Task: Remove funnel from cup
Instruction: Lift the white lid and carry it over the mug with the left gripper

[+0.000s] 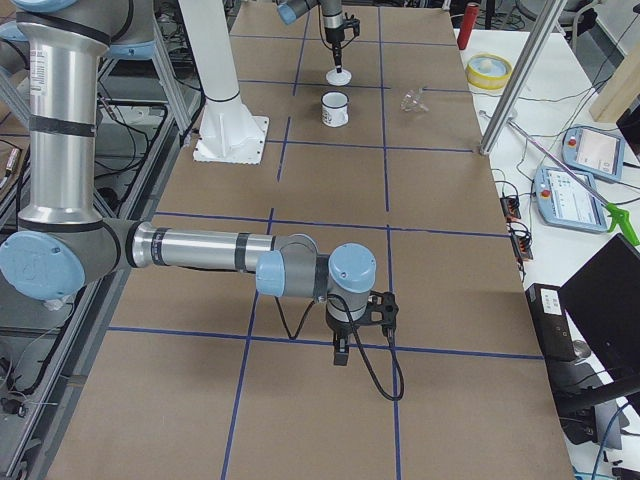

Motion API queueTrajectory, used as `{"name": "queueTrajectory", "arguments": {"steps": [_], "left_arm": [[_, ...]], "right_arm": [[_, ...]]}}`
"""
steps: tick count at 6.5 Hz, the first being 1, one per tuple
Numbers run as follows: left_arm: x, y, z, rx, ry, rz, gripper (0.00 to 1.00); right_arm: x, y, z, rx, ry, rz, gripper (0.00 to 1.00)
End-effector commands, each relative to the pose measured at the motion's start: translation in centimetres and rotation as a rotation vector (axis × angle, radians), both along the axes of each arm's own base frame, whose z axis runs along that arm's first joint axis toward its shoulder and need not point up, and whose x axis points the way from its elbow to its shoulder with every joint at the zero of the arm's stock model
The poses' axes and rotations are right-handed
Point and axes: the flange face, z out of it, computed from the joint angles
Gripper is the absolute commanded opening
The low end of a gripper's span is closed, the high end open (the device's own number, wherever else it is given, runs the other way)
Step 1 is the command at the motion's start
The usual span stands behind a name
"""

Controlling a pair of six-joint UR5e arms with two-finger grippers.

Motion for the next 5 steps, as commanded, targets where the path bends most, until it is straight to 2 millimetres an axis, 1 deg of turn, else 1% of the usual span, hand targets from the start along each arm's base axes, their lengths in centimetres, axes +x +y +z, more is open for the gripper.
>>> {"name": "queueTrajectory", "arguments": {"steps": [1,2,3,4,5], "left_arm": [[-0.4,0.0,-8.6,-0.031,-0.027,0.0,0.0],[0.6,0.5,-12.1,-0.088,-0.017,0.045,0.0],[1.7,0.1,-13.7,-0.094,0.001,0.047,0.0],[4.8,-1.8,-14.1,-0.152,-0.017,0.02,0.0],[6.6,-2.4,-13.6,-0.161,-0.028,0.027,0.0]], "right_arm": [[0.0,0.0,0.0,0.001,0.0,0.0,1.0],[0.0,0.0,0.0,0.001,0.0,0.0,1.0],[0.0,0.0,0.0,0.001,0.0,0.0,1.0],[0.0,0.0,0.0,0.001,0.0,0.0,1.0],[0.0,0.0,0.0,0.001,0.0,0.0,1.0]]}}
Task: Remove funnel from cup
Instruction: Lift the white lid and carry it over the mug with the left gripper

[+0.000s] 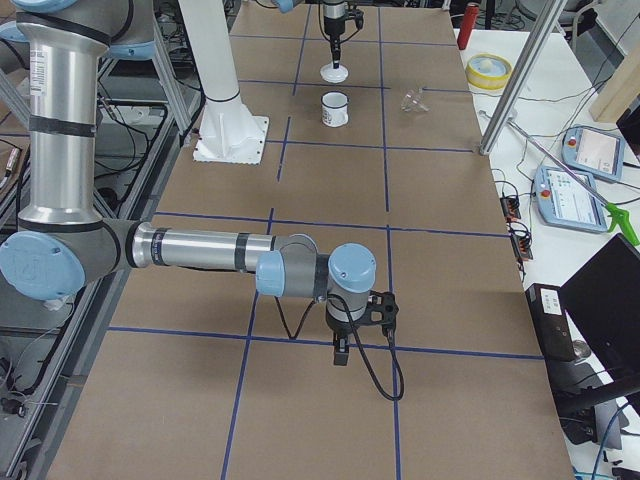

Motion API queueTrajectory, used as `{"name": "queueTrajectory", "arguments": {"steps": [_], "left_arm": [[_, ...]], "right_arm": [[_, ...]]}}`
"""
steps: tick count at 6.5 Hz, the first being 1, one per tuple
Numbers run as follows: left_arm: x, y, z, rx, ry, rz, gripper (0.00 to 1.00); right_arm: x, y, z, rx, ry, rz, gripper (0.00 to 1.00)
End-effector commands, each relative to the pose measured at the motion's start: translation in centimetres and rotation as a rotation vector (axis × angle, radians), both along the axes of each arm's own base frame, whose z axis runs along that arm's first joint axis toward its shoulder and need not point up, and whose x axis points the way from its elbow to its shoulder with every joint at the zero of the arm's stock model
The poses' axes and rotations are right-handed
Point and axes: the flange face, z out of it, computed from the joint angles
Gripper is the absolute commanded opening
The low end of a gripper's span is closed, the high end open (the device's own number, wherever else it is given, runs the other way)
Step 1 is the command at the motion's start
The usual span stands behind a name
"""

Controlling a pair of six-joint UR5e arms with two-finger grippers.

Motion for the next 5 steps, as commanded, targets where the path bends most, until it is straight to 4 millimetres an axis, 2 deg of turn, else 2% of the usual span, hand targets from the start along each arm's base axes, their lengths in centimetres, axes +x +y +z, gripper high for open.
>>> {"name": "queueTrajectory", "arguments": {"steps": [1,5], "left_arm": [[4.0,-1.7,1.1,-0.021,-0.012,0.004,0.0],[6.5,-1.0,2.1,-0.042,-0.01,0.008,0.0]], "right_arm": [[0.0,0.0,0.0,0.0,0.0,0.0,1.0],[0.0,0.0,0.0,0.0,0.0,0.0,1.0]]}}
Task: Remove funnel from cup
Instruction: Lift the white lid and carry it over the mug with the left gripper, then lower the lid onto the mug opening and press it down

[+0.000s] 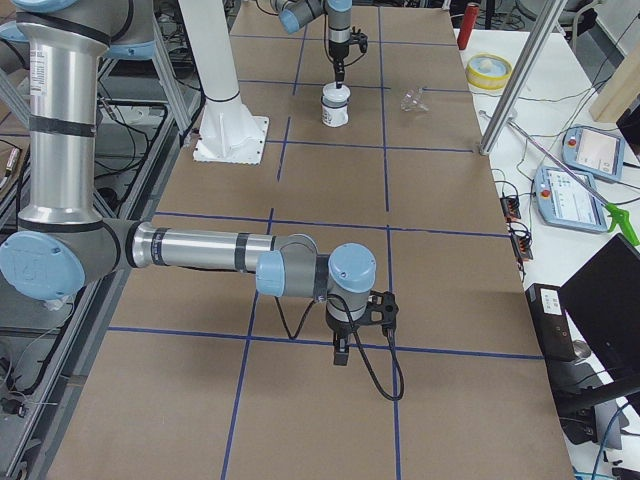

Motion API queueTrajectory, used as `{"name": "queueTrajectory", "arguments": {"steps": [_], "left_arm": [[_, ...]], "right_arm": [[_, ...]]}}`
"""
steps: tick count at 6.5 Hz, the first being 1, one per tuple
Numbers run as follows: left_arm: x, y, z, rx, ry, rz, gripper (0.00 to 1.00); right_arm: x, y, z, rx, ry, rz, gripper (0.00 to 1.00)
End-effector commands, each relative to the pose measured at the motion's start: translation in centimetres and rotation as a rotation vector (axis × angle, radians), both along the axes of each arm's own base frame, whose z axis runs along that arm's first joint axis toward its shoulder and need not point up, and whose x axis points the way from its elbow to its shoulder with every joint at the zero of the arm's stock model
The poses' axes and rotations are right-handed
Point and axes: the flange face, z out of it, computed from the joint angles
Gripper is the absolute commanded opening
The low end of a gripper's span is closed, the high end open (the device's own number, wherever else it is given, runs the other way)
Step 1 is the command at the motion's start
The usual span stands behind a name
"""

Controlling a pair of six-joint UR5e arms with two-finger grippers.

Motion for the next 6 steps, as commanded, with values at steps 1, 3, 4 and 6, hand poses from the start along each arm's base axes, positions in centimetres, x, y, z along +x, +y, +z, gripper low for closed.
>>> {"name": "queueTrajectory", "arguments": {"steps": [1,3,4,6], "left_arm": [[0.82,0.49,0.33,-0.011,-0.001,0.002,0.0],[0.87,0.55,0.7,-0.013,-0.006,0.003,0.0],[0.93,0.62,0.7,-0.013,-0.007,0.004,0.0],[1.24,0.53,0.92,-0.014,-0.008,0.006,0.0]], "right_arm": [[0.0,0.0,0.0,0.0,0.0,0.0,1.0],[0.0,0.0,0.0,0.0,0.0,0.0,1.0],[0.0,0.0,0.0,0.0,0.0,0.0,1.0],[0.0,0.0,0.0,0.0,0.0,0.0,1.0]]}}
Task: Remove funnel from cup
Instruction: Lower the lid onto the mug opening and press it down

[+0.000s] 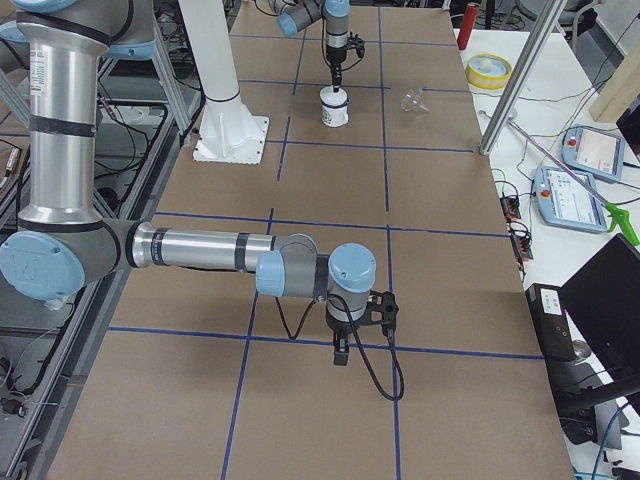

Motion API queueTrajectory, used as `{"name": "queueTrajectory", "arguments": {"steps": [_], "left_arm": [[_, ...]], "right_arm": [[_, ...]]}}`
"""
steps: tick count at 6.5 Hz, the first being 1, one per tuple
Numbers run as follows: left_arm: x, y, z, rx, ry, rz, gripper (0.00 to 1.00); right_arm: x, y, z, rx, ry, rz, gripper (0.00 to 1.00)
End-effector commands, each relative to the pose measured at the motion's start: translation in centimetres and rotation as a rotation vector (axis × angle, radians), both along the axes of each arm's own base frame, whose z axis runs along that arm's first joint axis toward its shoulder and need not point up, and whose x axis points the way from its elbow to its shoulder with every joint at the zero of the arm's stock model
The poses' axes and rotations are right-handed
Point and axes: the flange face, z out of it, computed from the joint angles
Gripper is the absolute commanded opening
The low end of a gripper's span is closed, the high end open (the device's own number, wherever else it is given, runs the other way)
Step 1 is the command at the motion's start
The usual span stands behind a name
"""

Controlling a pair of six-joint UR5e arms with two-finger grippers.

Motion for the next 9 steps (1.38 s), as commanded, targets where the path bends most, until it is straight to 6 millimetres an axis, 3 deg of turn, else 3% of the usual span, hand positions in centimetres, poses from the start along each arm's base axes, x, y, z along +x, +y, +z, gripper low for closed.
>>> {"name": "queueTrajectory", "arguments": {"steps": [1,8,9], "left_arm": [[0.57,-0.33,0.48,0.003,0.002,0.0,0.0],[0.73,-0.43,0.78,0.003,-0.003,0.003,0.01],[0.85,-0.51,0.89,0.005,-0.003,0.005,0.26]], "right_arm": [[0.0,0.0,0.0,0.0,0.0,0.0,1.0],[0.0,0.0,0.0,0.0,0.0,0.0,1.0],[0.0,0.0,0.0,0.0,0.0,0.0,1.0]]}}
